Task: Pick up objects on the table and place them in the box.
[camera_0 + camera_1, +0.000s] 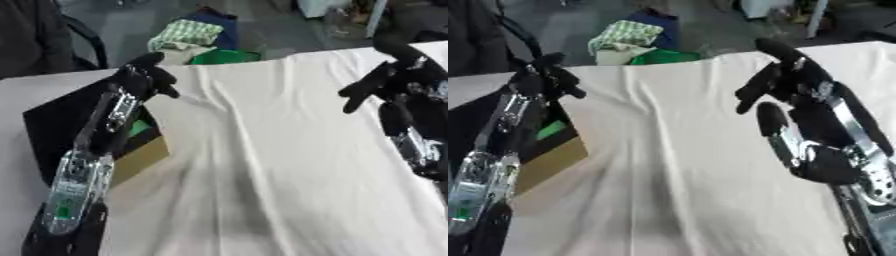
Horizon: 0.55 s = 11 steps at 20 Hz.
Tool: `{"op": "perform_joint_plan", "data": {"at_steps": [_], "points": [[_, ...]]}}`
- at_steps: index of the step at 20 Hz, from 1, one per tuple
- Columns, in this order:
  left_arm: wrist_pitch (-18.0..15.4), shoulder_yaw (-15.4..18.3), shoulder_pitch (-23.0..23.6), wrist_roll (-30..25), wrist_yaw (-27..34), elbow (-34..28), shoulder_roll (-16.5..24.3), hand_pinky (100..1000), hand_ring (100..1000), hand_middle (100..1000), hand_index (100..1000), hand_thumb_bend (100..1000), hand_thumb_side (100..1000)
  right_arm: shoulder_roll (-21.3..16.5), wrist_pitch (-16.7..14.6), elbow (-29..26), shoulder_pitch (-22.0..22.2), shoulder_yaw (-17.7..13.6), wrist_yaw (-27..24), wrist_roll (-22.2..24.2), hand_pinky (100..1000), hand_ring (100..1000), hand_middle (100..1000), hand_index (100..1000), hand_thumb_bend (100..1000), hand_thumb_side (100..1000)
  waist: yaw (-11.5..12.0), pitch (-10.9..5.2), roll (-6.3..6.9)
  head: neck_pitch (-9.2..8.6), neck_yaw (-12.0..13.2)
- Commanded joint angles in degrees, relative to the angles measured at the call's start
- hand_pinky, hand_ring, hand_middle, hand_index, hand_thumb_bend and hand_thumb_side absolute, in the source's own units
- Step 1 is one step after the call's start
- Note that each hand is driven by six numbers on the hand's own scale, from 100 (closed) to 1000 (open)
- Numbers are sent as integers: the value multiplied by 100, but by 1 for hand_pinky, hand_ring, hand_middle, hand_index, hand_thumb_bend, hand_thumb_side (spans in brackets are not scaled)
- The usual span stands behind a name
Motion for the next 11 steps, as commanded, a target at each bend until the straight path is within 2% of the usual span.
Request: {"op": "perform_joint_plan", "data": {"at_steps": [1,11], "points": [[20,61,-47,37,27,-83,70,685,585,609,881,100,756,11,36,-211,-65,15,-90,4,670,516,529,943,100,470,-29,-69,-20,20,68],[107,71,-66,35,73,-151,-5,681,574,599,875,100,773,40,101,-220,-72,-9,-116,37,602,463,466,908,100,470,-224,50,96,-81,180]]}}
